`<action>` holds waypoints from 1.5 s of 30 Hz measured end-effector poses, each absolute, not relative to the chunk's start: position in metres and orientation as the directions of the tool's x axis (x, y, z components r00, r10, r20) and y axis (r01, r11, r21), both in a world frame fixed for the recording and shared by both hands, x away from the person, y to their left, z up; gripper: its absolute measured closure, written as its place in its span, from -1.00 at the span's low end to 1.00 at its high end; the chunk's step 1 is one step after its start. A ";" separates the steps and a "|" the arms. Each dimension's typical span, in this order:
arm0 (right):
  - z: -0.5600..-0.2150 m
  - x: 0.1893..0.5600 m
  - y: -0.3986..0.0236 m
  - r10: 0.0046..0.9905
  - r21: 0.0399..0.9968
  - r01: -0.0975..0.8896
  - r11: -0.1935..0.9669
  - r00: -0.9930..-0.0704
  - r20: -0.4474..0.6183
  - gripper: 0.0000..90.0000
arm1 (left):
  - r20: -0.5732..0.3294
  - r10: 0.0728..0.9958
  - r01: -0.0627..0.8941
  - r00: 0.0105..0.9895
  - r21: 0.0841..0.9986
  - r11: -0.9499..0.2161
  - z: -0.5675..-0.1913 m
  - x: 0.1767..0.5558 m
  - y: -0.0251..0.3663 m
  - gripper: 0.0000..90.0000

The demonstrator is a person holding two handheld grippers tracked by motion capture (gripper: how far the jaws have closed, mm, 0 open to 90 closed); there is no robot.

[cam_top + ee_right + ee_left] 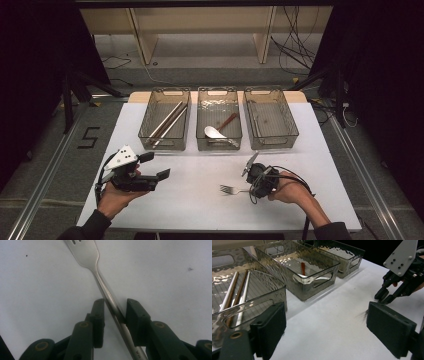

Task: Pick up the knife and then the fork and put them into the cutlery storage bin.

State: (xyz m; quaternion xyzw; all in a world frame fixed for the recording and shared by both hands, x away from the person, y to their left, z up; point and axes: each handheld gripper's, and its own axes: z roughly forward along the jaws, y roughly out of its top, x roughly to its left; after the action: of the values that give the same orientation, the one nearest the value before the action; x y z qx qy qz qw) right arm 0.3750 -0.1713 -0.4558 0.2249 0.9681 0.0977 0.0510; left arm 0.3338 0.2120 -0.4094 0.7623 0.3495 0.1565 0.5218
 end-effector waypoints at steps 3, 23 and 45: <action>-0.456 0.374 -0.170 0.432 0.207 0.412 0.887 -0.900 -0.060 0.61 | -0.126 0.696 0.369 0.707 0.905 -0.211 -0.409 0.334 0.212 -0.65; -0.456 0.367 -0.162 0.355 0.165 0.338 0.927 -0.931 -0.089 0.86 | -0.125 0.697 0.369 0.707 0.905 -0.212 -0.410 0.334 0.212 -0.65; -0.442 0.370 -0.171 0.398 0.246 0.367 0.897 -0.913 -0.092 0.88 | -0.125 0.698 0.369 0.705 0.905 -0.210 -0.409 0.334 0.212 -0.65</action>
State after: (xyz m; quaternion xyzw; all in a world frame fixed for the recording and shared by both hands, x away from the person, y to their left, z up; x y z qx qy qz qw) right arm 0.3705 -0.1708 -0.4424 0.1968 0.9714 0.1126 0.0699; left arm 0.3340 0.2120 -0.4093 0.7616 0.3503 0.1577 0.5219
